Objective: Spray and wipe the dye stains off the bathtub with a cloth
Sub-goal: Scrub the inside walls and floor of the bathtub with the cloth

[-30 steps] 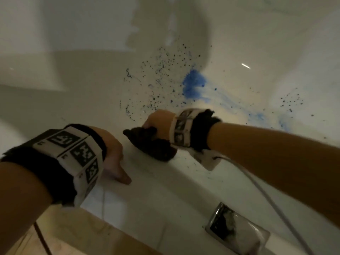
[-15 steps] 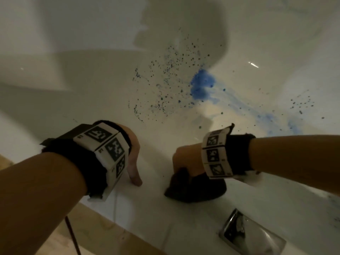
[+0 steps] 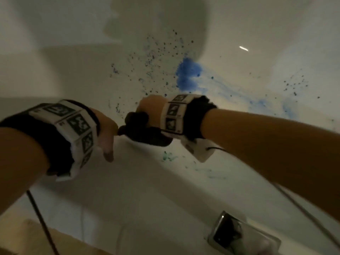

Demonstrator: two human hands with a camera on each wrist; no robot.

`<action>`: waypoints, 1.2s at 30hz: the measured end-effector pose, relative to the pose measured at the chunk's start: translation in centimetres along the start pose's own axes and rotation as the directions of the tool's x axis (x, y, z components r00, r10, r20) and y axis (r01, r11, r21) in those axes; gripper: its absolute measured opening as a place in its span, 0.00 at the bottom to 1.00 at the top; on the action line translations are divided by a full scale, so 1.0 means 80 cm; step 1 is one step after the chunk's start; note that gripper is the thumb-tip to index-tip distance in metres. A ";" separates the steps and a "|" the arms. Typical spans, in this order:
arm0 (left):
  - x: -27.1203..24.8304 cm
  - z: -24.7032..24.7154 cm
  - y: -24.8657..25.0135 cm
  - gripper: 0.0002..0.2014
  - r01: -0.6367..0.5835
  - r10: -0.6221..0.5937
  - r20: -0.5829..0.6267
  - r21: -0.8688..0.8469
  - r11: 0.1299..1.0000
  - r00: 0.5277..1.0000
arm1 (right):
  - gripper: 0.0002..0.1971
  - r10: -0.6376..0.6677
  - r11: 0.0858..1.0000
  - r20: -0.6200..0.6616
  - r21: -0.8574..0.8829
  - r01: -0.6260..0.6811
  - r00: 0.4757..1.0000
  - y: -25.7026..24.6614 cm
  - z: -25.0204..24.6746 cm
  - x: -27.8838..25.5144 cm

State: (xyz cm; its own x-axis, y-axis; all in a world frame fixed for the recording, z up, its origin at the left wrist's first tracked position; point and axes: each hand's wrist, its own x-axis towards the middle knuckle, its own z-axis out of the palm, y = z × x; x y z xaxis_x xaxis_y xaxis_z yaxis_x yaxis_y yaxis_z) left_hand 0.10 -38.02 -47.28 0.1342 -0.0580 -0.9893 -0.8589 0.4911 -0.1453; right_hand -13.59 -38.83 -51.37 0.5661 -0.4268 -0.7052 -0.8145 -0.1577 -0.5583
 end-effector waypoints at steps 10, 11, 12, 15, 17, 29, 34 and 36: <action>-0.025 -0.104 0.220 0.50 -0.604 0.420 -0.520 -0.253 0.756 0.744 | 0.13 0.307 0.947 -0.023 0.109 -0.303 0.951 0.210 0.029 -0.237; -0.031 -0.110 0.255 0.47 -0.658 0.467 -0.539 -0.236 0.715 0.701 | 0.13 0.331 0.933 -0.038 0.163 -0.321 0.943 0.222 0.037 -0.263; -0.035 -0.114 0.288 0.42 -0.691 0.508 -0.531 -0.227 0.687 0.679 | 0.13 0.356 0.913 -0.049 0.229 -0.336 0.933 0.236 0.048 -0.287; -0.038 -0.120 0.372 0.22 -0.734 0.564 -0.515 -0.215 0.644 0.646 | 0.15 0.404 0.840 -0.135 0.446 -0.309 0.905 0.272 0.078 -0.353; -0.038 -0.121 0.420 0.19 -0.750 0.586 -0.490 -0.261 0.608 0.645 | 0.17 0.452 0.794 -0.188 0.530 -0.298 0.872 0.303 0.103 -0.390; -0.048 -0.079 0.673 0.16 -0.676 0.713 -0.387 0.255 0.692 0.585 | 0.23 0.752 0.543 0.122 0.442 -0.714 0.647 0.456 0.264 -0.607; -0.072 -0.028 0.750 0.15 -0.764 0.846 -0.270 0.366 0.531 0.459 | 0.20 0.792 0.476 0.208 0.380 -0.793 0.574 0.471 0.319 -0.646; -0.084 -0.011 0.774 0.14 -0.819 0.887 -0.236 0.346 0.457 0.396 | 0.18 0.803 0.475 0.219 0.328 -0.817 0.554 0.471 0.335 -0.648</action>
State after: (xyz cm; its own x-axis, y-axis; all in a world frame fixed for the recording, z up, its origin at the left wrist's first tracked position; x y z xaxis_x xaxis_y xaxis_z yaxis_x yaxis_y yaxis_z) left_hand -54.40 -7.96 -49.66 -0.8257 0.2079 -0.5244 -0.3319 0.5727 0.7496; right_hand -70.24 1.23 -47.59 -0.3122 -0.1682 -0.9350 -0.8075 0.5655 0.1679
